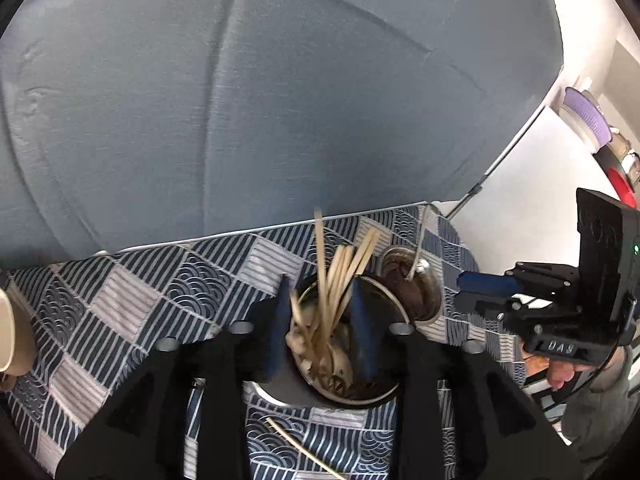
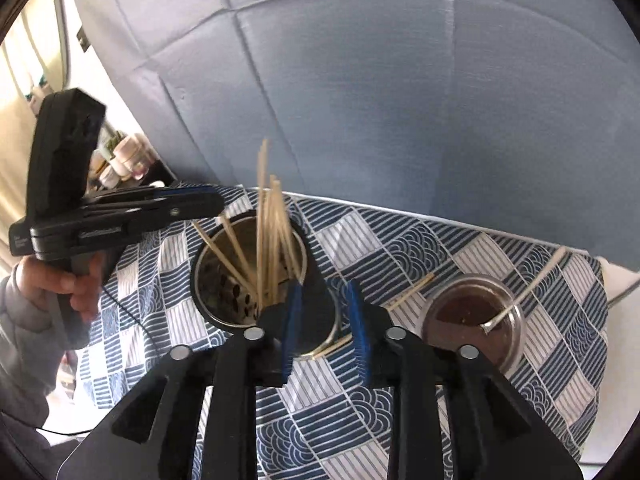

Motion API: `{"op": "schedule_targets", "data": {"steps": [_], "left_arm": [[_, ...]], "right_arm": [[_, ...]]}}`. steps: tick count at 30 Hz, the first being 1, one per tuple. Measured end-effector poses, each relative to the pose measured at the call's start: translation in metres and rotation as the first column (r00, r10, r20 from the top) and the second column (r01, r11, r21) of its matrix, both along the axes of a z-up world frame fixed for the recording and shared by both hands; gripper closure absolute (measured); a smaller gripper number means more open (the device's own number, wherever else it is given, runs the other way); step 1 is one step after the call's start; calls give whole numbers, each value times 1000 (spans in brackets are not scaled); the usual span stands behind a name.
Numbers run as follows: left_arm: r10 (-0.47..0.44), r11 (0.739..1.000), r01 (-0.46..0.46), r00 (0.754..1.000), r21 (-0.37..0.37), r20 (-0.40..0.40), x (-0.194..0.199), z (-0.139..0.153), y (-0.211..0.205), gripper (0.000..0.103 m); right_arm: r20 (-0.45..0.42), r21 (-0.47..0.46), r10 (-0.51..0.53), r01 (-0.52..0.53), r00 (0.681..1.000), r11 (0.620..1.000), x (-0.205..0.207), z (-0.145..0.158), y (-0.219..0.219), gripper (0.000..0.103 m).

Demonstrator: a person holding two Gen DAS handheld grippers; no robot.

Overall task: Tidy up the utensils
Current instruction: 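Lower the chopsticks into the black cup and open both tools, then move both open tools down to the last two chopsticks on the cloth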

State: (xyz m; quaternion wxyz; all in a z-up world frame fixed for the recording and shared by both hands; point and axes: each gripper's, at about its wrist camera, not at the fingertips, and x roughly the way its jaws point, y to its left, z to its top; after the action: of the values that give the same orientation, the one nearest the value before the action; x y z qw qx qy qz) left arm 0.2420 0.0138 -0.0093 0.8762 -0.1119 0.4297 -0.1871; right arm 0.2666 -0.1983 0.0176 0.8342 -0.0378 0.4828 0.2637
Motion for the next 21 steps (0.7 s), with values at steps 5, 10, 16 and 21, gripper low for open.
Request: {"op": "schedule_targets", "data": {"steps": [5,10,16,21], "left_arm": [[16,999,-15,1000,37,-22,-12,-3,6,53],[43,998,-40,998,58,-53,-23,-10,16,45],[64,991,-50,991,125,-117,-39,-35,21,36],[70,985,-38,979,166,-191,-51,-69,16,30]], "right_arm": [[-48,-2,-49,49,998,999,0,-18,-12,79],[-133,10,-106,109,985,994,4,-45,-21,79],[-235,35,-170,183,957,982,11,-78,-31,79],[-299,48,-212,237,930,970,18,-96,-30,75]]}}
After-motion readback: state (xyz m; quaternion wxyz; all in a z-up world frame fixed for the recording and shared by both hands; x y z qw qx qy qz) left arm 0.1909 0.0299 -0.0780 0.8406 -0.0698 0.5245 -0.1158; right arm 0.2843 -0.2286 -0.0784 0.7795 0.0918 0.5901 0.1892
